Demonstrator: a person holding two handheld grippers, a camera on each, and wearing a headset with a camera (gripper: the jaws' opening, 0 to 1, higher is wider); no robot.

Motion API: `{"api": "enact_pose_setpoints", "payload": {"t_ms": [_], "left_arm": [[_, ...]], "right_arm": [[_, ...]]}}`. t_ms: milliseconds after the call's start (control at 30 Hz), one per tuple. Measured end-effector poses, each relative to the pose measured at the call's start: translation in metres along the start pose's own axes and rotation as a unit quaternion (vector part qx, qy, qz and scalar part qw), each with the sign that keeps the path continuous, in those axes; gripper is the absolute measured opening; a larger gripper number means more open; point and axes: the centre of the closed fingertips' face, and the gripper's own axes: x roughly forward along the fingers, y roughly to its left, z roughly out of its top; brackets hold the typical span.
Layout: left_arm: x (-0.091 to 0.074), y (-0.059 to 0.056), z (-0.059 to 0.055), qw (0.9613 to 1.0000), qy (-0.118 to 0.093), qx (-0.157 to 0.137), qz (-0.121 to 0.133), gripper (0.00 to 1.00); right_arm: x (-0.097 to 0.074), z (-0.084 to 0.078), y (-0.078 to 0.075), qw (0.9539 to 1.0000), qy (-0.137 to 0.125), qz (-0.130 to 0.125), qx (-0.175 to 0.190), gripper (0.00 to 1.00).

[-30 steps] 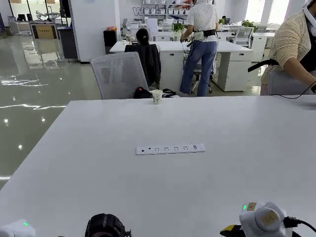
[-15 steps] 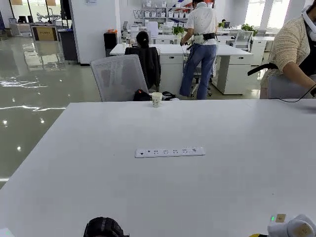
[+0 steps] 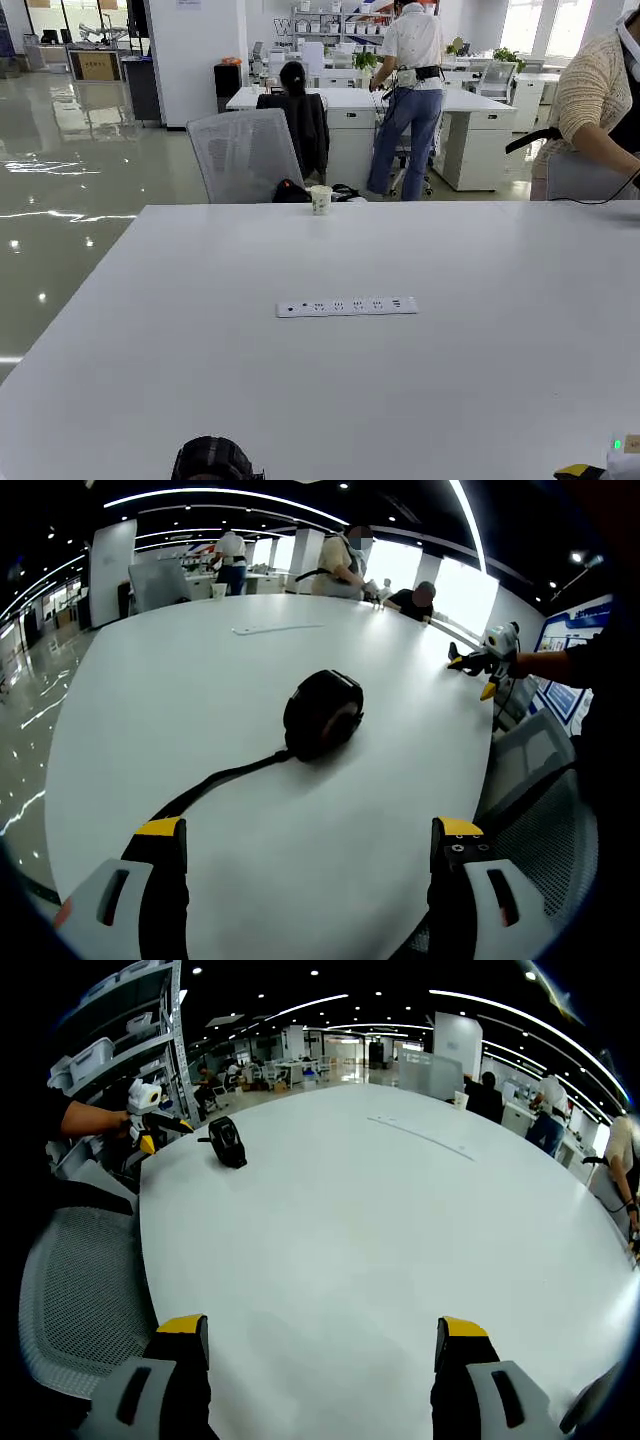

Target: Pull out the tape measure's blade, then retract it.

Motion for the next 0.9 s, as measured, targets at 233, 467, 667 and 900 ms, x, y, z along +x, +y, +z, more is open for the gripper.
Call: {"api": "enact_pose_setpoints", "payload": {"t_ms": [233,467,667,900], "left_arm": [[-0.002,-0.001,0.001,0.9999,0.0,0.011,0.004,0.99],[-0.002,0.0,0.0,0.9999,0.004,0.017,0.001,0.99],[-0.002,-0.001,-0.003,0.9997,0.009,0.025,0.002,0.99],[-0.003,0.002,-0.002,0.9997,0.007,0.023,0.002,0.99]], "right_arm": [[0.003,0.0,0.009,0.9999,-0.01,0.004,0.008,0.99],[0.009,-0.004,0.019,0.9999,-0.002,0.014,-0.003,0.99],[0.008,-0.005,0.018,0.9999,-0.001,0.012,0.001,0.99],[0.004,-0.002,0.013,0.9999,-0.005,0.009,0.001,0.99]]}}
